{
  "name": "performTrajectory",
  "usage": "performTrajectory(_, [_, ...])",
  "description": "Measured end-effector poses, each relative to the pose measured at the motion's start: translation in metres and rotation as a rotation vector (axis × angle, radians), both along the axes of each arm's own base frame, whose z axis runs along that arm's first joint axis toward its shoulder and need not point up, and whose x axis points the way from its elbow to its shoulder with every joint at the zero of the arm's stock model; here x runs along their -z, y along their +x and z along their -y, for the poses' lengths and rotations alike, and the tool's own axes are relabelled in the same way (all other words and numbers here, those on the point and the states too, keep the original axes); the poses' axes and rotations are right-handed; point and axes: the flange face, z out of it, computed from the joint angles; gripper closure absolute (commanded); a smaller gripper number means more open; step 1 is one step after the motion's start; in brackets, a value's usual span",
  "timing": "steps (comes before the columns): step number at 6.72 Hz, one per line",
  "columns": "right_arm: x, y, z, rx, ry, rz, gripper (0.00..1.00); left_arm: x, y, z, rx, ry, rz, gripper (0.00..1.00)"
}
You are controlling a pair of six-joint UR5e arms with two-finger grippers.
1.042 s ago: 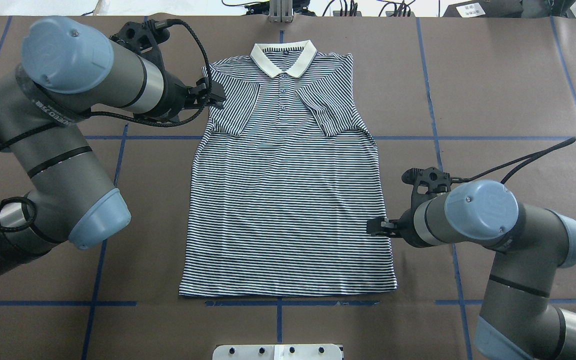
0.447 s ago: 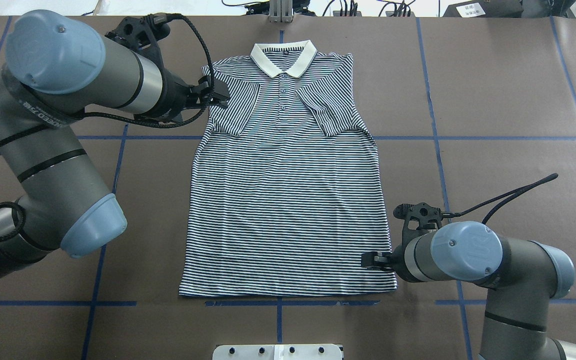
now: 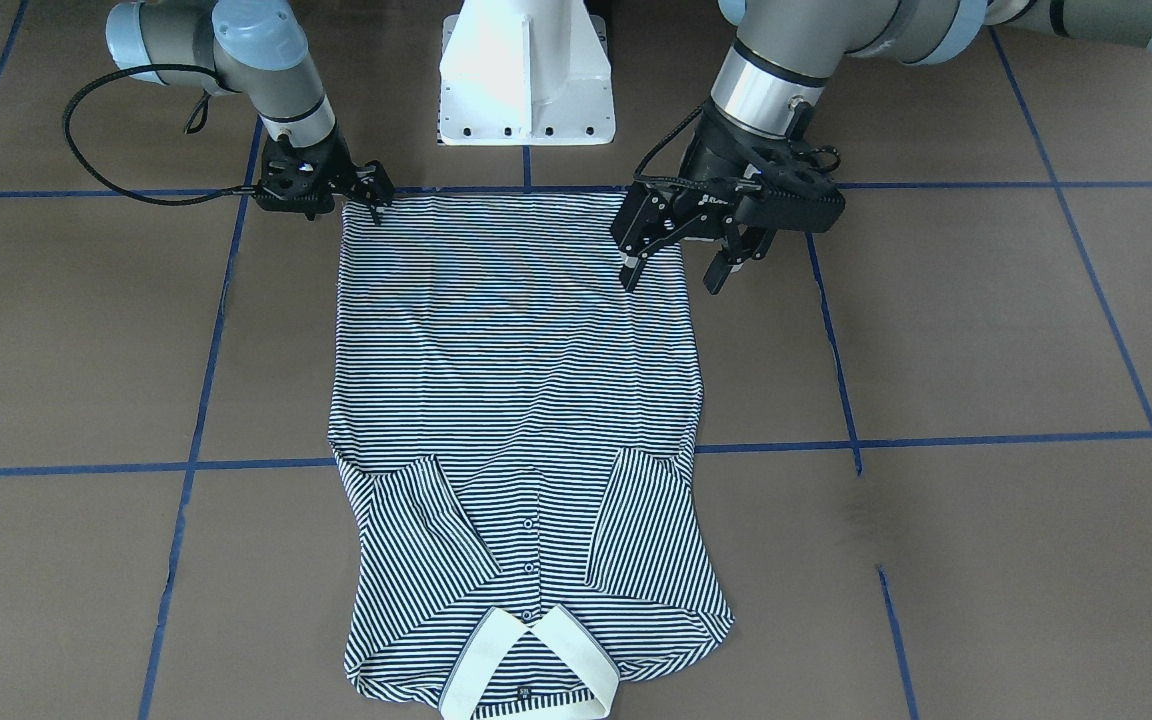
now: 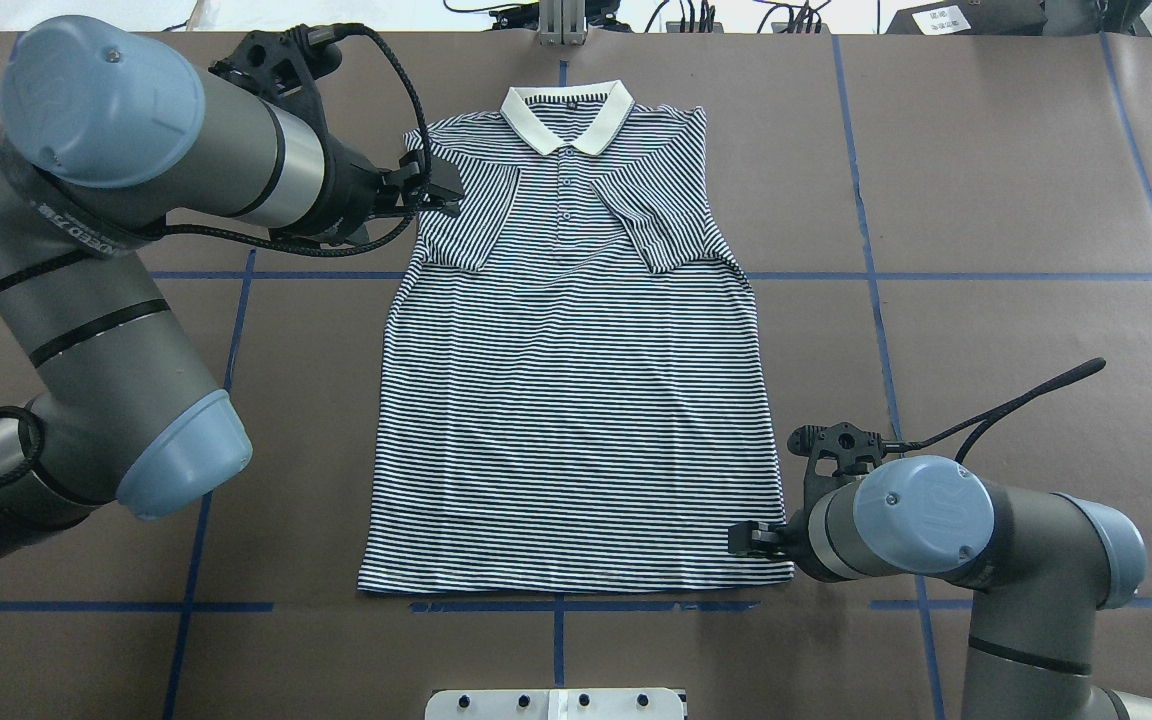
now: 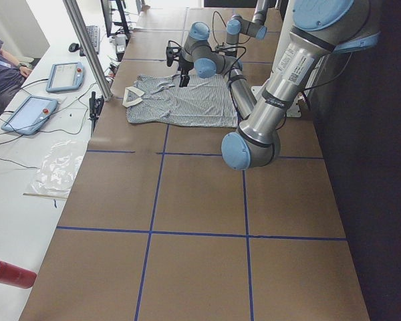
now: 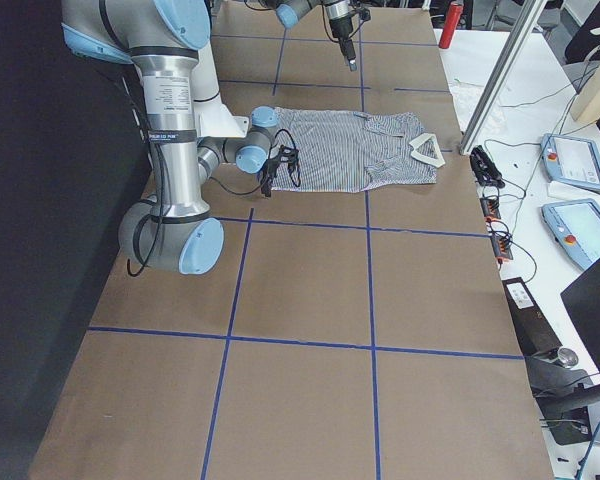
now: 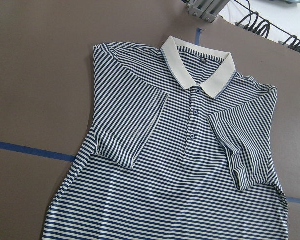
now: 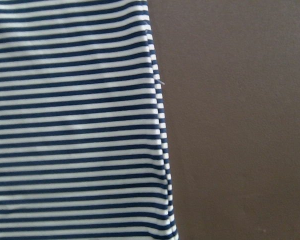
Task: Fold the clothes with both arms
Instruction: 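Move both grippers down to the hem corners nearest the robot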
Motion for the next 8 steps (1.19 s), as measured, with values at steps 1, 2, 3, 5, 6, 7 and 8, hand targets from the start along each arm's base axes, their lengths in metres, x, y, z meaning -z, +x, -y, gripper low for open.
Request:
performTrajectory(1, [0.001, 0.000, -0.002, 0.003, -0.009, 0.001, 0.56, 0.000, 0.000, 0.000, -0.001, 0.001, -0.001, 0.00])
performTrajectory(2, [0.001, -0.002, -0.004, 0.004, -0.016, 0.000, 0.91, 0.001, 0.000, 0.000, -0.002, 0.002, -0.001, 0.00])
performTrajectory(3, [0.001, -0.005, -0.006, 0.009, -0.019, -0.001, 1.00, 0.001, 0.000, 0.000, -0.003, 0.002, -0.002, 0.00])
performTrajectory(5, [0.004, -0.005, -0.007, 0.010, -0.019, 0.003, 1.00, 0.001, 0.000, -0.001, -0.003, 0.002, -0.003, 0.00])
performTrajectory(6, [0.006, -0.005, -0.007, 0.008, -0.016, 0.009, 1.00, 0.000, 0.001, 0.000, -0.003, 0.001, -0.002, 0.00])
performTrajectory(7, [0.011, -0.003, -0.007, 0.008, -0.013, 0.018, 1.00, -0.004, 0.005, -0.004, -0.012, -0.009, 0.006, 0.00])
performTrajectory(8, [0.020, 0.002, -0.007, 0.006, -0.008, 0.037, 1.00, -0.023, 0.026, -0.026, -0.040, -0.069, 0.025, 0.00])
